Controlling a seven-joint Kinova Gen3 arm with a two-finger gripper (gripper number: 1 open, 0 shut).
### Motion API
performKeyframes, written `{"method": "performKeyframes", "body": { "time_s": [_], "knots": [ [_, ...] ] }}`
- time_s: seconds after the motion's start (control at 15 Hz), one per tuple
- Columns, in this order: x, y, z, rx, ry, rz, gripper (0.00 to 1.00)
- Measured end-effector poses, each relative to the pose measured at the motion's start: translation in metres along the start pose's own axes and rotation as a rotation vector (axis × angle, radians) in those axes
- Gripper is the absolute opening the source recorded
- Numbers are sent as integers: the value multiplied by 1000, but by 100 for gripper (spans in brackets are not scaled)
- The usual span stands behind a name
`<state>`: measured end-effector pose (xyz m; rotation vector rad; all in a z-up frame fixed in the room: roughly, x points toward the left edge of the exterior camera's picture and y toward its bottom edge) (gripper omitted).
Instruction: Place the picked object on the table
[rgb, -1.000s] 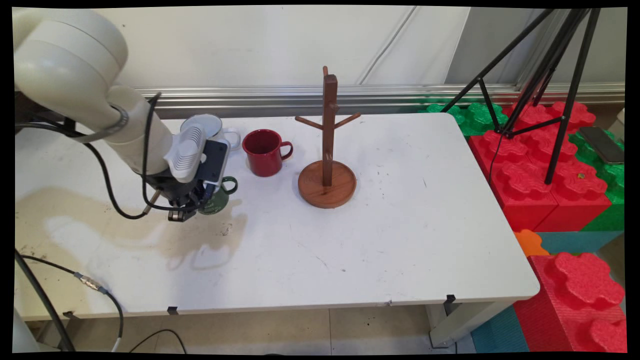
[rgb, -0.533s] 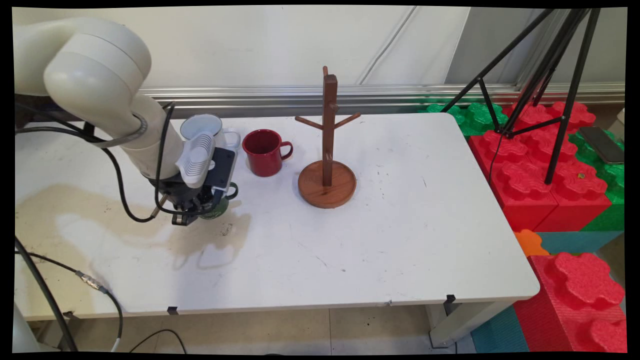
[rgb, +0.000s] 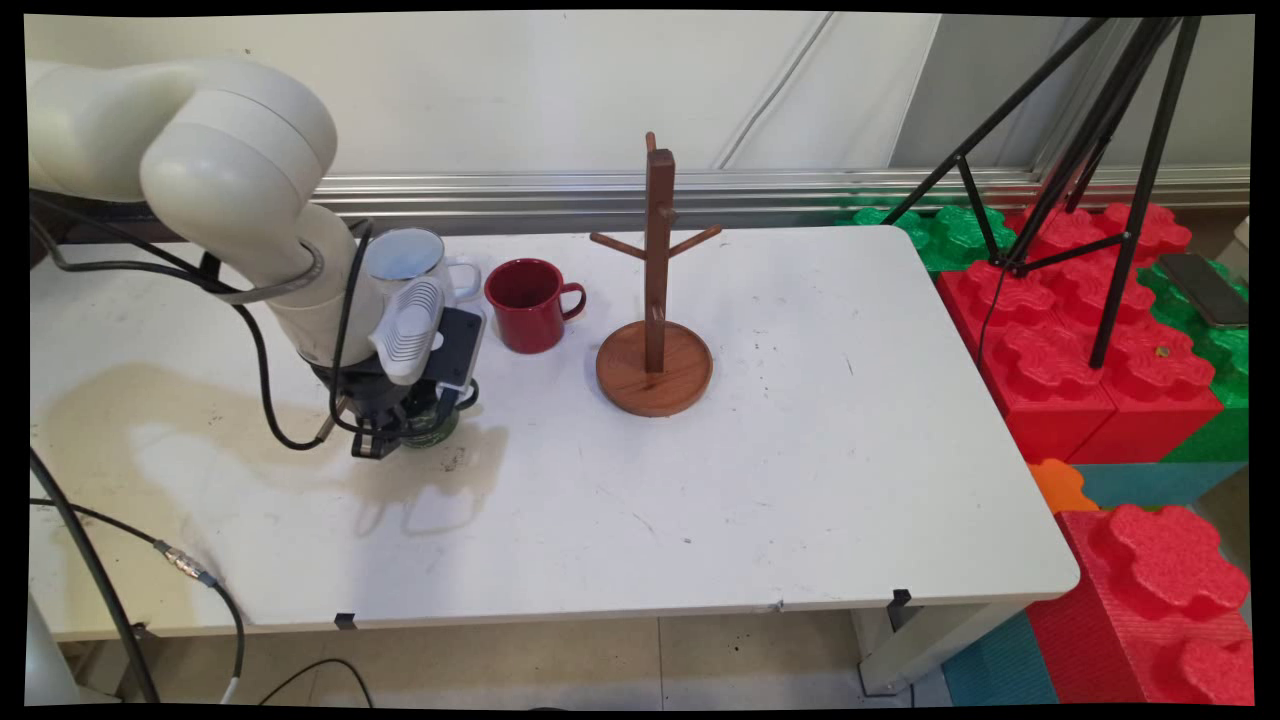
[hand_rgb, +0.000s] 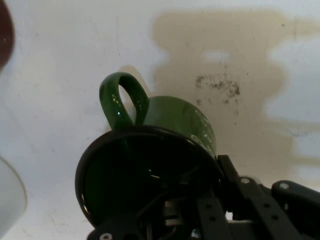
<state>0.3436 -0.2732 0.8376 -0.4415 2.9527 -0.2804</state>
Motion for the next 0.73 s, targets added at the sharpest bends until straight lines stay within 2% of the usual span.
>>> {"method": "performKeyframes", "body": {
  "time_s": [0.2, 0.27, 0.73],
  "knots": [
    [2, -1, 5, -8, -4, 2, 0],
    [2, -2, 6, -10, -5, 2, 100],
    [5, -4, 11, -12, 9, -6, 100]
  ]
}}
